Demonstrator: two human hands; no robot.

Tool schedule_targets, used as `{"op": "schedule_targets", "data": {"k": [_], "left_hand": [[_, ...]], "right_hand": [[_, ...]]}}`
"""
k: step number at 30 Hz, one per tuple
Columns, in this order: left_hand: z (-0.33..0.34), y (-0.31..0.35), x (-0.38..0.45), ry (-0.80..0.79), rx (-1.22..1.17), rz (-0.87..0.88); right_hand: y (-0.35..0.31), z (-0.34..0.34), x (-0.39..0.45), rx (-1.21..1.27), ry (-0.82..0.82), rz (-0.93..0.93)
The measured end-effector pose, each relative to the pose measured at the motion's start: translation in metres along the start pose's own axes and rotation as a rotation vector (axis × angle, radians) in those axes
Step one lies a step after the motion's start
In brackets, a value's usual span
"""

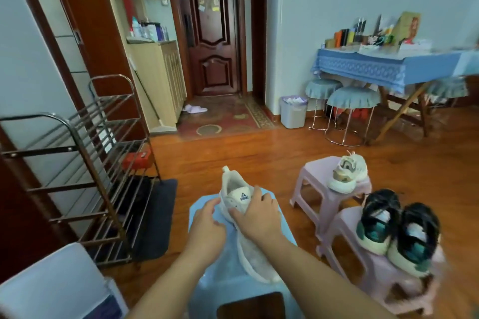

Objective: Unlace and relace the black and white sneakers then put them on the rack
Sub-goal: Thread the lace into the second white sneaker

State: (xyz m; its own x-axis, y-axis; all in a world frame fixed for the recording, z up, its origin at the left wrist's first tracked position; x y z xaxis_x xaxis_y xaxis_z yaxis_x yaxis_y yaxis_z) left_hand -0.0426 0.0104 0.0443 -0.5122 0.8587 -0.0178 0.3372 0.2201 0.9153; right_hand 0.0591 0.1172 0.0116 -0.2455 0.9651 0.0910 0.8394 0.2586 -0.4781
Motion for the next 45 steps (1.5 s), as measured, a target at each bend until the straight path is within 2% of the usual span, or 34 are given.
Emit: {"op": "schedule_targets", "data": {"k": [3,6,9,14,16,18,20,23,26,28,30,33,35,38,41,43,45], "left_hand": [[-0.006,0.005,-0.014,0.057,0.105,0.037],[0.018,0.028,-0.032,-0.042,0.117,0.134],[0.092,0.073,-0.060,-0.227,0.041,0.295],[0.239,0.138,-0.142,-0.691,-0.005,0.429],[0.280,0.143,-0.167,-0.821,0.041,0.449],[0.304,0.141,-0.184,-0.909,0.101,0.465],[0.314,0.137,-0.194,-0.959,0.165,0.494],[0.310,0.133,-0.194,-0.988,0.234,0.481],[0.297,0.136,-0.194,-0.989,0.271,0.504],[0.286,0.146,-0.191,-0.999,0.211,0.522],[0.271,0.163,-0.188,-1.058,0.044,0.514],[0.236,0.207,-0.181,-1.130,-0.232,0.476],[0.198,0.232,-0.165,-0.994,-0.261,0.496],[0.121,0.238,-0.128,-0.733,-0.157,0.544],[0.036,0.214,-0.094,-0.604,-0.215,0.319],[-0.026,0.187,-0.075,-0.453,-0.305,0.178],[-0.082,0.155,-0.062,-0.290,-0.404,0.075]], "right_hand": [[0.014,-0.027,-0.012,0.105,-0.106,-0.102],[0.058,-0.076,-0.051,0.114,0.019,-0.144],[0.135,-0.133,-0.107,0.118,0.163,-0.043],[0.297,-0.214,-0.214,0.022,0.342,0.362],[0.368,-0.232,-0.254,-0.169,0.298,0.528],[0.430,-0.237,-0.284,-0.357,0.149,0.597],[0.469,-0.238,-0.298,-0.428,0.090,0.547],[0.495,-0.239,-0.303,-0.414,0.165,0.488],[0.480,-0.255,-0.295,-0.374,0.236,0.478],[0.441,-0.277,-0.277,-0.225,0.282,0.369],[0.369,-0.305,-0.250,0.003,0.181,0.203],[0.253,-0.342,-0.214,0.327,-0.066,-0.088],[0.202,-0.349,-0.186,0.505,-0.160,-0.212],[0.149,-0.335,-0.144,0.730,-0.193,-0.230],[0.114,-0.306,-0.114,0.920,-0.391,-0.256],[0.101,-0.281,-0.097,0.967,-0.558,-0.256],[0.101,-0.254,-0.080,0.993,-0.647,-0.205]]}}
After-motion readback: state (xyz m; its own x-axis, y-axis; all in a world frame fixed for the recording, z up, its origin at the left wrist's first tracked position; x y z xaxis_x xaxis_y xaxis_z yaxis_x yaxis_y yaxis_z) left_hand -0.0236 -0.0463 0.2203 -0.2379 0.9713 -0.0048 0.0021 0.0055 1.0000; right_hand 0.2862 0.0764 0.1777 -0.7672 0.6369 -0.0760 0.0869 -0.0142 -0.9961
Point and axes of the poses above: each hand's wrist, its own x-axis towards the middle knuckle, its own z-axis out of the palm, y = z × x, the point moved 2 cm from there along x, towards the middle knuckle, and after that the axes turned 5 degrees about -x, right-handed, at the moved point
